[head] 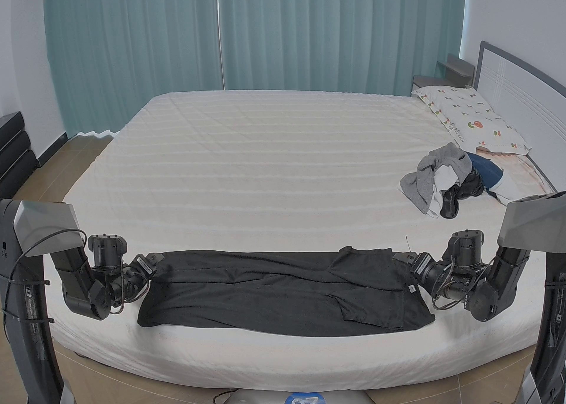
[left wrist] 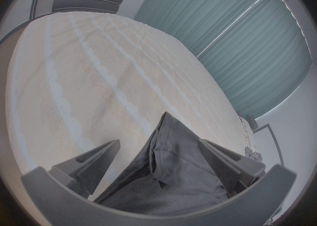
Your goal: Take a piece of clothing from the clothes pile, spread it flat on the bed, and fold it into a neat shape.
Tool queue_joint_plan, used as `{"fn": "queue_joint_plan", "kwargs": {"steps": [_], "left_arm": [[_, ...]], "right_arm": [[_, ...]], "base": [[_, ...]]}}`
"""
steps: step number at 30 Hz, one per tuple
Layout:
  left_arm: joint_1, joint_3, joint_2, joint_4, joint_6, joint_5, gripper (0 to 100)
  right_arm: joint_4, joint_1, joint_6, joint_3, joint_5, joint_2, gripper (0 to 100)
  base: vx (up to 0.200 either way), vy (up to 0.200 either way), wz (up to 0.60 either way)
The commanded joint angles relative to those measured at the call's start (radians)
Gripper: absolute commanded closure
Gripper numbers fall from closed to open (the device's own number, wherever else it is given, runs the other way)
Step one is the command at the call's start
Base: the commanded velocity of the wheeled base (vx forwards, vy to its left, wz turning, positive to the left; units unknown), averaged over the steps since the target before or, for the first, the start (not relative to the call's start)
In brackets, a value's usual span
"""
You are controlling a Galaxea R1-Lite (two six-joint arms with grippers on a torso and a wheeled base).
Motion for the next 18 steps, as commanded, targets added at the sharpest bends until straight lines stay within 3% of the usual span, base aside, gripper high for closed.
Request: {"fn": "queue_joint_plan", "kwargs": {"steps": [1, 7, 10, 18], "left_arm": [[0.020, 0.007, -0.037, -0.003, -0.003, -0.010, 0], [0.043, 0.016, -0.041, -0.006, -0.020, -0.047, 0], [0.059, 0.022, -0.051, -0.009, -0.039, -0.095, 0], [0.062, 0.018, -0.046, -0.009, -0.046, -0.099, 0]], "right_arm": [[-0.001, -0.032, 0.001, 0.009, 0.006, -0.068, 0], [-0.001, -0.092, 0.002, -0.002, 0.029, -0.080, 0], [-0.001, -0.094, 0.018, -0.002, 0.040, -0.079, 0], [-0.002, -0.094, 0.062, -0.009, 0.040, -0.070, 0]], "base": [[0.000, 0.000, 0.00], [0.000, 0.000, 0.00], [0.000, 0.200, 0.00], [0.000, 0.200, 0.00]]}}
